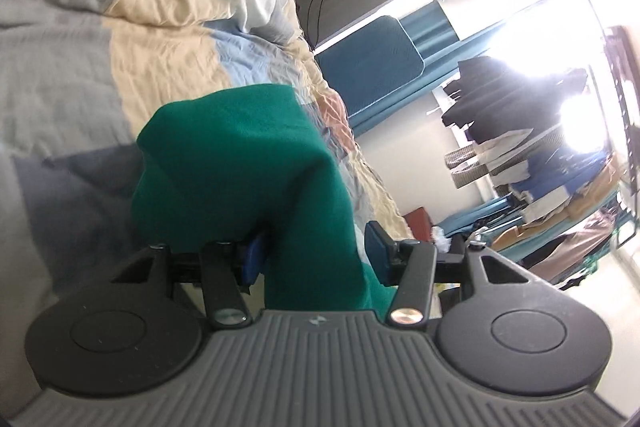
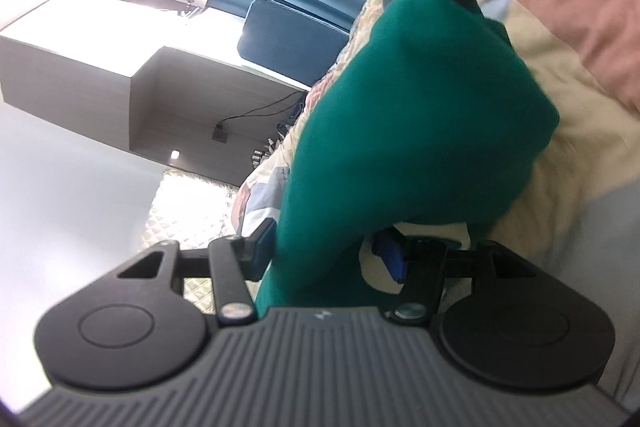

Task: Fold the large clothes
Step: 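Lower the hoodie bundle onto the quilt and open both grippers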

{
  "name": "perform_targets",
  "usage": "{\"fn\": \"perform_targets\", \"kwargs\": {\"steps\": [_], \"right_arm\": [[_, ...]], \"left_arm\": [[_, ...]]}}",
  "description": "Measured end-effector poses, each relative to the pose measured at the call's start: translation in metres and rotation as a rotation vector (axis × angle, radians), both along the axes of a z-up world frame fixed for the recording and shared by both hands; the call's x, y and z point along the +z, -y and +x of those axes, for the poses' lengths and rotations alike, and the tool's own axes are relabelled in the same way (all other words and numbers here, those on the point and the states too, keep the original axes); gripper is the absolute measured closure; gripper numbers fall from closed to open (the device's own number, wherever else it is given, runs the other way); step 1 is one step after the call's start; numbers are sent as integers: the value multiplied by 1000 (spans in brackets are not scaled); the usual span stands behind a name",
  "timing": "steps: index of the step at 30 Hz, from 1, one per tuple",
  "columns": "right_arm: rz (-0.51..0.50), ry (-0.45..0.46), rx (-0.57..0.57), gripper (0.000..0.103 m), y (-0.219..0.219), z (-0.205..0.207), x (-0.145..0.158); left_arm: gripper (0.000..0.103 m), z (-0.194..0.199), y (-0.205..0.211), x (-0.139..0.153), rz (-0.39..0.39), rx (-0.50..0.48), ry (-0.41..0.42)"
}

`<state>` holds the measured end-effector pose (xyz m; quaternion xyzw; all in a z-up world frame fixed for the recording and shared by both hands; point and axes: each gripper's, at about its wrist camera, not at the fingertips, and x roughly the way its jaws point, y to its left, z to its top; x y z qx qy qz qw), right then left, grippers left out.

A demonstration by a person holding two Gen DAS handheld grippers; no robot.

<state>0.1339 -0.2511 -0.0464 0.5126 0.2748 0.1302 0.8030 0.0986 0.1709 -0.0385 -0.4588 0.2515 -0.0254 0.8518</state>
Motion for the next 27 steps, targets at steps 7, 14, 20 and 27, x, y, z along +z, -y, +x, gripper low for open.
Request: {"fn": "perform_targets", "kwargs": {"steps": [7, 14, 20, 27], "right_arm": [[-84, 28, 11, 44, -3, 37, 8], [-208, 72, 39, 44, -5, 74, 8], [-325, 130, 66, 44, -15, 102, 12], [-364, 199, 77, 48, -15, 127, -7]], "left_arm": [[45, 33, 7, -3, 72, 10, 22], [43, 70, 9, -12, 127, 33, 45], [42, 107, 2, -20, 147, 56, 77], [41, 150, -6, -49, 116, 56, 58]]}}
